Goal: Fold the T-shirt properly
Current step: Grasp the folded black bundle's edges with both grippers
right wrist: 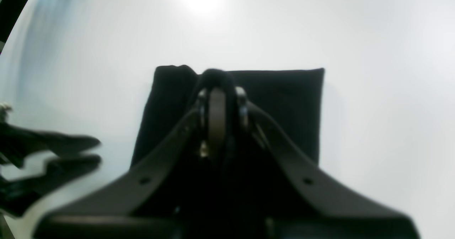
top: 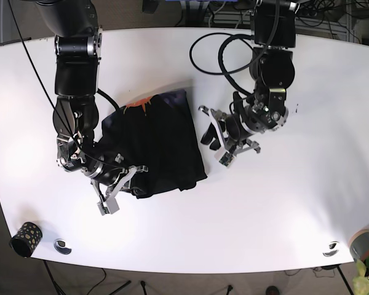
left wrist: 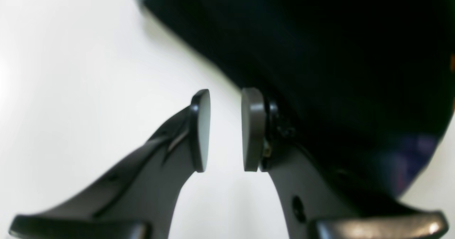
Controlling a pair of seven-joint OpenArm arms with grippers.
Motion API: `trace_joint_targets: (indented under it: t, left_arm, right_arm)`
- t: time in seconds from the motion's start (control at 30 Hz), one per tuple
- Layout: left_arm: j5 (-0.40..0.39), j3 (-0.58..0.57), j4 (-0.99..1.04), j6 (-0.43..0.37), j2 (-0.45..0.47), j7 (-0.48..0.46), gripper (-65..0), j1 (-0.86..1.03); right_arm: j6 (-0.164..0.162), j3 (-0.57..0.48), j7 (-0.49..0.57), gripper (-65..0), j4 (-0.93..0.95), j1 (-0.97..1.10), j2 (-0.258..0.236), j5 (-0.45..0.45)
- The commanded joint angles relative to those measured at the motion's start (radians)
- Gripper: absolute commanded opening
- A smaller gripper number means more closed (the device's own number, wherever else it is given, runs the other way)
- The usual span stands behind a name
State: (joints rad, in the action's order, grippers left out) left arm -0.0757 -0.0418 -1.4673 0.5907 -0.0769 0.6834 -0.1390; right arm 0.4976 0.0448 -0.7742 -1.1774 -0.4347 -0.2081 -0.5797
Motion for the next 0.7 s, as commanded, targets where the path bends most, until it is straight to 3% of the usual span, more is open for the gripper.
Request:
trace_joint_targets:
  t: [0.0,0.13,0.3,0.37,0.53,0.67]
  left_arm:
    - [-0.02,0.0,-0.011,-0.001,-0.005,-0.026,-50.6,-0.037]
    - [-0.019,0.009,0.046,-0.007,-0.033,-0.027,-50.6,-0.1]
    - [-0.025,0.029,0.187,-0.134,-0.051,-0.027,-49.4,-0.21]
    - [-0.028,0.029,0.247,-0.15,-0.074,-0.027,-44.2,-0.255]
    - [-0.06,0.032,0.346,-0.156,-0.08,-0.029,-20.6,-0.334]
    - [-0.1,0.03,0.408,-0.177,-0.08,-0.098,-18.5,-0.363]
  right_arm:
    - [0.002,0.002,0.058,-65.0,0.026,-0.059,-0.004,-0.02]
    - [0.0,0.002,0.08,-65.0,0.06,-0.077,-0.009,-0.021]
    - [0.0,0.004,0.081,-65.0,0.057,-0.074,-0.012,-0.021]
    - [0.0,0.002,0.081,-65.0,0.055,-0.071,-0.012,-0.021]
    - [0.003,0.002,0.081,-65.0,0.055,-0.054,-0.012,-0.021]
    - [0.005,0.002,0.081,-65.0,0.054,-0.046,-0.012,-0.026]
